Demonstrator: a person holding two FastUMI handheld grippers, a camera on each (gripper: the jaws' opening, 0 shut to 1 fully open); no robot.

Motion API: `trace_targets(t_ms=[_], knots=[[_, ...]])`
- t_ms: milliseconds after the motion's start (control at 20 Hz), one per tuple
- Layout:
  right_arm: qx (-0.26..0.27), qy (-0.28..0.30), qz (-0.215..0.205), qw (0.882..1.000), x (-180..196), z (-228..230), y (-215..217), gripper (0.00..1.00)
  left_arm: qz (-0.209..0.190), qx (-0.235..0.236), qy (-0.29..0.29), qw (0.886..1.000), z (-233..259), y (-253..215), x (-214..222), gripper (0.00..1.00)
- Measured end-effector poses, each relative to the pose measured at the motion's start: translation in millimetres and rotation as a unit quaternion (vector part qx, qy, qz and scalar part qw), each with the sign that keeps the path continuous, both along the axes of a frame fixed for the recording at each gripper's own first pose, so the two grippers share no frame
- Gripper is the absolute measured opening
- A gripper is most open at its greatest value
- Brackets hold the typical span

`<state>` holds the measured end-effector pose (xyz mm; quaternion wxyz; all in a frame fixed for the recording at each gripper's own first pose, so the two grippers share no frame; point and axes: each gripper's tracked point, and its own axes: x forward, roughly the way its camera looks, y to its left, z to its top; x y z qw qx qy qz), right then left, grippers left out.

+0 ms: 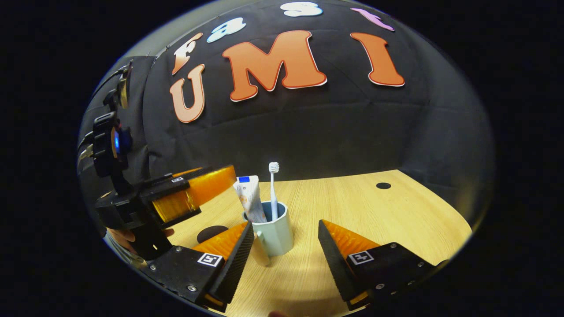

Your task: Put the toothbrush and toothpaste on the desktop into the cup, then pick up the cup and place it on the coaster on the desktop.

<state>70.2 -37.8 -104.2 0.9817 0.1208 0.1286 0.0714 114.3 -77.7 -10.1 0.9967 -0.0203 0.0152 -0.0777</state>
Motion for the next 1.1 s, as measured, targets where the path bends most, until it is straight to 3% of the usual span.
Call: trace_targets(t_ms=[150, 300, 550, 950, 1100], knots=[[0.006, 0.006, 0.008, 1.0, 1, 8, 10, 0.92, 0.011, 0.002, -0.012, 1.0, 9, 14, -16, 0.95], [-0.025, 0.018, 0.002, 1.0, 5, 6, 11, 0.92, 0.02, -0.003, -0.017, 1.0, 17, 27, -28, 0.99], [-0.074, 0.04, -0.002, 0.996, 14, 3, 16, 0.93, 0.034, 0.004, -0.03, 0.999, 32, 55, -49, 0.97], [-0.07, 0.079, 0.032, 0.994, 24, 11, 40, 0.93, 0.063, 0.012, -0.066, 0.996, 48, 95, -81, 0.97], [-0.086, 0.108, 0.031, 0.99, 28, 5, 42, 0.93, 0.064, -0.01, -0.061, 0.996, 40, 99, -87, 0.99]])
